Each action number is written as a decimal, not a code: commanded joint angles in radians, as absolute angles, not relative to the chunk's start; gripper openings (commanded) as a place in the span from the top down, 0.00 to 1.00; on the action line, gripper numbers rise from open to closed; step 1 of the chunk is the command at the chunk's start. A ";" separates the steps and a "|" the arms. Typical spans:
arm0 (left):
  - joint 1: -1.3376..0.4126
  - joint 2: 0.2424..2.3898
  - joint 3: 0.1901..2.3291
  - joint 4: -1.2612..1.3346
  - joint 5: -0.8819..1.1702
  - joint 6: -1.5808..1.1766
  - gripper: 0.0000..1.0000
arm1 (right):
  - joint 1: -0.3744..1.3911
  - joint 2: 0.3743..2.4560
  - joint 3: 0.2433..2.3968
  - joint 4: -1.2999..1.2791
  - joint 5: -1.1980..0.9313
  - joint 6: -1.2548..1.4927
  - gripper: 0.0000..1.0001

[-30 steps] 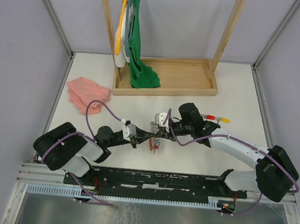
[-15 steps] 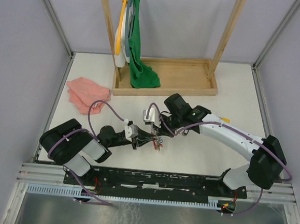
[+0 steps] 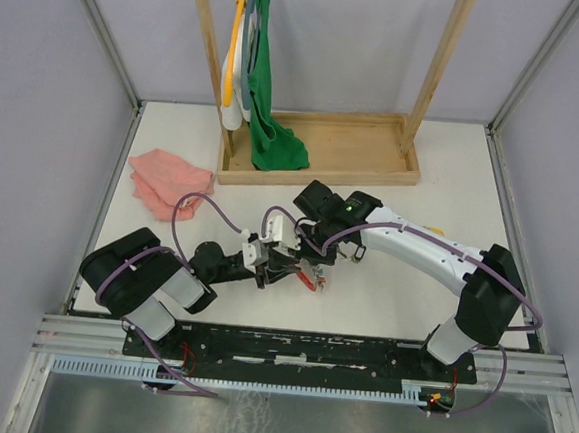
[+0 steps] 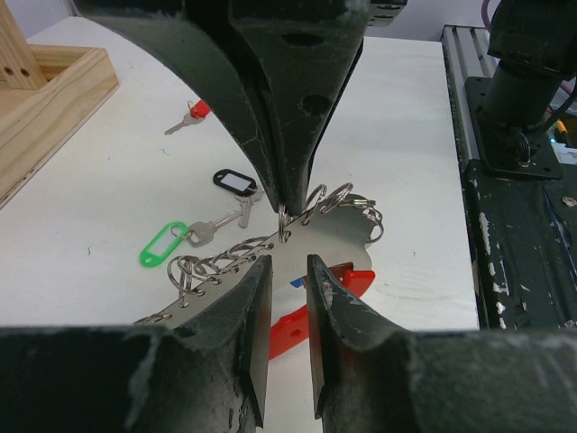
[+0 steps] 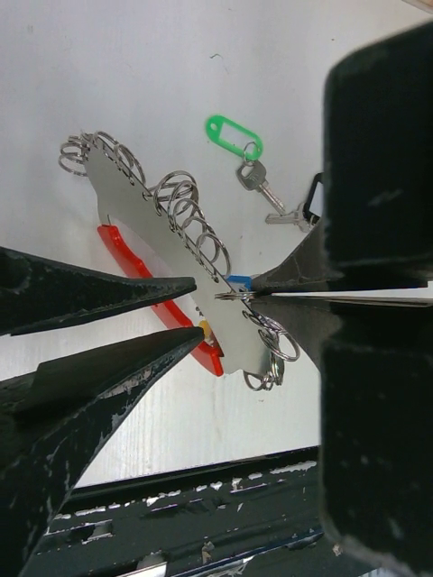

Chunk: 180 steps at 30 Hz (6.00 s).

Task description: Put the keys on the keyring

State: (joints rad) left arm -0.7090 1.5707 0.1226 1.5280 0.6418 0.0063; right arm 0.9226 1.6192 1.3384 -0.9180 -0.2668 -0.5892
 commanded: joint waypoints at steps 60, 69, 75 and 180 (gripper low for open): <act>-0.722 1.560 0.190 1.730 0.562 -0.016 0.97 | 0.767 1.166 0.751 -0.084 -0.589 -0.441 0.75; -0.722 1.527 0.174 1.730 0.571 -0.029 0.97 | 0.737 1.119 0.603 0.160 -0.545 -0.368 0.75; -0.722 1.517 0.170 1.730 0.568 -0.029 0.97 | 0.732 1.127 0.584 0.200 -0.560 -0.353 0.75; -0.724 1.567 0.188 1.727 0.727 -0.049 0.68 | 0.902 1.393 1.173 -0.748 -0.407 -0.638 0.99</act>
